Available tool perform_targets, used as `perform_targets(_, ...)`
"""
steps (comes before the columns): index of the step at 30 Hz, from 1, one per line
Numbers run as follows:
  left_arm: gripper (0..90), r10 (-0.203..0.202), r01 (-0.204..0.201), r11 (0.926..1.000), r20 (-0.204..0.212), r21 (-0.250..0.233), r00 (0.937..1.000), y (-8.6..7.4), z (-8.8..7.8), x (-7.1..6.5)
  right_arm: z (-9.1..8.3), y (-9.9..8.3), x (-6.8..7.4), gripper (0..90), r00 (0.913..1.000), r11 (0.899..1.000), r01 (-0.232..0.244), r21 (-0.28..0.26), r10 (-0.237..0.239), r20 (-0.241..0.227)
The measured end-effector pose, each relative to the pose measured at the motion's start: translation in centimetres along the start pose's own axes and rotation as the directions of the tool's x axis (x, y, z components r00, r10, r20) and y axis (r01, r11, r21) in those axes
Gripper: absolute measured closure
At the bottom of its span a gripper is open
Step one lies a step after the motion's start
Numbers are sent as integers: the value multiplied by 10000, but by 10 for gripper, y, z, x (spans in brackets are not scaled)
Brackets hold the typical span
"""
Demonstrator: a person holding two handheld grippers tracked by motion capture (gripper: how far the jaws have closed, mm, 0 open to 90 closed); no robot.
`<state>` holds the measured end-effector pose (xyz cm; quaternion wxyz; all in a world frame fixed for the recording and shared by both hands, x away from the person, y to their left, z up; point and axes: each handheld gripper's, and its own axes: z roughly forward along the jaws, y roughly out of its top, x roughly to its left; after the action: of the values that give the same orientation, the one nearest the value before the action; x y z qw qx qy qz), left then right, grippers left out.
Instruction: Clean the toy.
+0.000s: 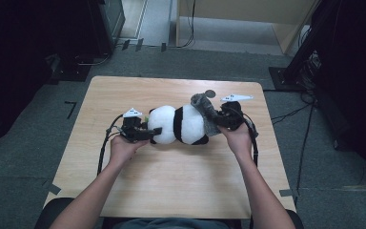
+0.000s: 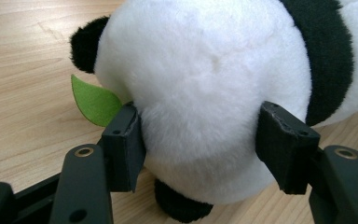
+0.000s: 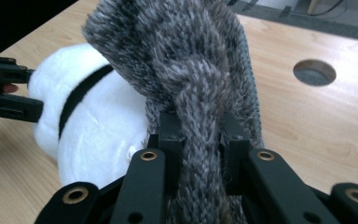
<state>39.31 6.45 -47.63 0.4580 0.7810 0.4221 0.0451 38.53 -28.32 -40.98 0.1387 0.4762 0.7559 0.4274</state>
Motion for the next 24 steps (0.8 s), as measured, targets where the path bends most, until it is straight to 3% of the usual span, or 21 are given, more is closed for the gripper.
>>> perform_targets(5,369,-7,7,10000,-11,-25,10000,0,0,0,2,-6,-6,761,9986,9987,-514,43,515,-140)
perform_targets(15,364,-88,87,9998,-17,-156,10000,-1,1,0,7,-13,-7,767,9988,9984,-437,360,429,221)
perform_targets(24,365,-137,137,9998,-9,-164,9999,-2,1,0,14,-21,-11,771,9963,9942,-831,689,813,293)
